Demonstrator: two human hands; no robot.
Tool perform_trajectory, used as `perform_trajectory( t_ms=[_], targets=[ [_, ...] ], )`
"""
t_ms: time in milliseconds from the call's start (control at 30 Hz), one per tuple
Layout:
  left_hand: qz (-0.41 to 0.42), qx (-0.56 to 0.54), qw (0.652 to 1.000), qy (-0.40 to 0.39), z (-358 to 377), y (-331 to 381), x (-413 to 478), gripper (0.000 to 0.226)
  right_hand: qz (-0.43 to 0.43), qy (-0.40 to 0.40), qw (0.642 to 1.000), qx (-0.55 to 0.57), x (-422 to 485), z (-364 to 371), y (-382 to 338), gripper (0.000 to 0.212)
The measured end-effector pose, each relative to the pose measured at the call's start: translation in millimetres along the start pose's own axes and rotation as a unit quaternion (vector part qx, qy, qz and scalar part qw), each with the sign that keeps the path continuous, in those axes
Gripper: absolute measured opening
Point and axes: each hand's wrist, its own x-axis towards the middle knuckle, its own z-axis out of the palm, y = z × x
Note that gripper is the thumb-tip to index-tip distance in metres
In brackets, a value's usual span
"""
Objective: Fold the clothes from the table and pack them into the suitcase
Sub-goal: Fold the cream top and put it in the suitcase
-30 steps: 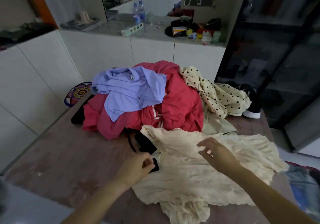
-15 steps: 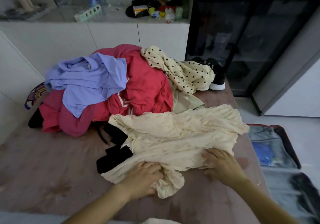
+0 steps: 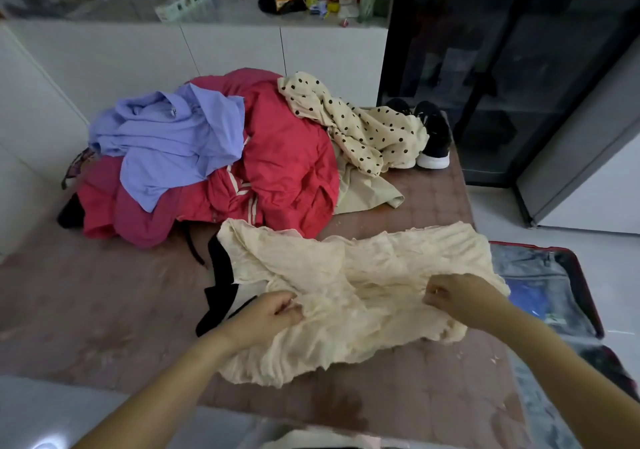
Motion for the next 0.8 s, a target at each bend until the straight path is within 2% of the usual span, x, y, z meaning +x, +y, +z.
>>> perform_trajectory(
  t_ms=[100, 167, 233, 367, 400, 500, 567, 667, 800],
  targets=[
    [-0.021, 0.022, 0.999, 0.041, 4.3, 2.9, 7.6, 0.037, 0.002, 0.077, 0.995, -0.064, 0.3, 9.8, 4.1, 0.024],
    [-0.029, 0.043, 0.998, 0.047, 7.3, 3.8, 10.2, 0.037, -0.02, 0.176, 0.984, -0.024, -5.8, 15.3, 5.8, 0.026],
    [-0.036, 0.051, 0.997, 0.049, 9.3, 2.4, 10.8, 0.037, -0.026, 0.233, 0.972, -0.012, -15.0, 24.0, 12.4, 0.033],
    [-0.055, 0.044, 0.996, 0.047, 11.7, -4.3, 9.4, 0.032, 0.0, 0.228, 0.973, -0.043, -32.7, 46.3, 16.9, 0.062],
    [-0.057, 0.042, 0.996, 0.047, 12.1, -4.8, 10.0, 0.03, 0.009, 0.206, 0.977, -0.054, -35.8, 50.8, 16.1, 0.068],
    [-0.056, 0.044, 0.996, 0.054, 13.9, -3.5, 11.2, 0.03, 0.054, 0.079, 0.993, -0.072, -37.5, 64.3, 10.4, 0.096],
    [-0.052, 0.05, 0.995, 0.064, 16.4, -1.2, 11.5, 0.033, 0.068, 0.082, 0.992, -0.072, -33.0, 72.2, 9.0, 0.086],
    [-0.046, 0.045, 0.996, 0.061, 20.7, 0.8, 10.2, 0.037, 0.064, 0.146, 0.986, -0.054, -26.3, 73.0, 9.4, 0.049],
    [-0.027, 0.04, 0.998, 0.036, 21.5, 0.4, 4.7, 0.041, 0.029, 0.181, 0.983, 0.009, -36.7, 61.0, 22.8, 0.029]
  ],
)
